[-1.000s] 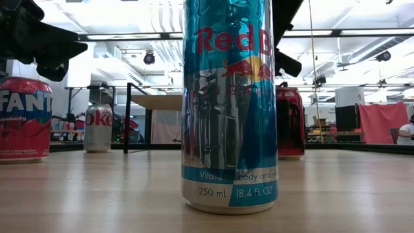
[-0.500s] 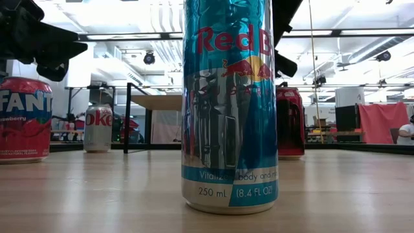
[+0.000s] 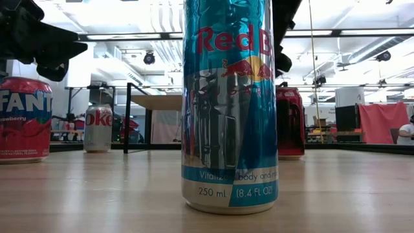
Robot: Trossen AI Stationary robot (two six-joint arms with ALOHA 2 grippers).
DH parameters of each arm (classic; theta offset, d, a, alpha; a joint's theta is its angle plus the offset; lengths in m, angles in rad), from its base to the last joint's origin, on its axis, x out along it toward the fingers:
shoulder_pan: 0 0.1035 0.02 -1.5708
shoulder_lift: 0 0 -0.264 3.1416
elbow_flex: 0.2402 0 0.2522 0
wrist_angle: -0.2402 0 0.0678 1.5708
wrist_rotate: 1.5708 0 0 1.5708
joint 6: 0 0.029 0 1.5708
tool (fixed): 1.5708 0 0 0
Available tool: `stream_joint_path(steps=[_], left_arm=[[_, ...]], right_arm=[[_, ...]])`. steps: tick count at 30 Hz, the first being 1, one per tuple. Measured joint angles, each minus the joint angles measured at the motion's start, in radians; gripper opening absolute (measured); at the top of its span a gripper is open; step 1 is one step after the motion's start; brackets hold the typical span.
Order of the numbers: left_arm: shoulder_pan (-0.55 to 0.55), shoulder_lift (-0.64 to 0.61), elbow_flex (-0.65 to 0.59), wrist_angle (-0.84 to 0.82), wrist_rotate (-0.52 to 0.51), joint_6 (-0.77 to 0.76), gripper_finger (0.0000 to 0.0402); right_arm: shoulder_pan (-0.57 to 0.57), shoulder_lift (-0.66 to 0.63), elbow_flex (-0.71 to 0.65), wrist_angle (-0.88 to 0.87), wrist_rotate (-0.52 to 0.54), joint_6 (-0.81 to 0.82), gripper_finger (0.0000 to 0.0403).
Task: Place canned beverage on shelf
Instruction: Put the top blue and soda can on the shelf
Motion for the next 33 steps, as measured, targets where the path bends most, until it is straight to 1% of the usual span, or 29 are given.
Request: stream_joint_path(steps=[5,7,15,23,26,33], left_arm=[[0.0,0.0,0.0,0.0,0.0,0.0,0.0118],[0.0,0.0,0.0,0.0,0.0,0.0,0.0118],[0.0,0.0,0.0,0.0,0.0,0.0,0.0118],[0.0,0.0,0.0,0.0,0.0,0.0,0.0118],[0.0,0.0,0.0,0.0,0.0,0.0,0.0118],[0.0,0.0,0.0,0.0,0.0,0.0,0.0118]], right_arm=[[0.0,0.0,0.0,0.005,-0.065,-0.127,0.04],[0.0,0.0,0.0,0.004,-0.068,-0.148,0.04],[-0.037,0.0,0.0,0.014,-0.06,-0.168,0.04],[-0.102,0.0,0.0,0.024,-0.067,-0.171,0.04],[-0.114,0.0,0.0,0.033,-0.092,-0.17,0.04],[-0.118,0.006,-0.002,0.034,-0.099,-0.155,0.0397]])
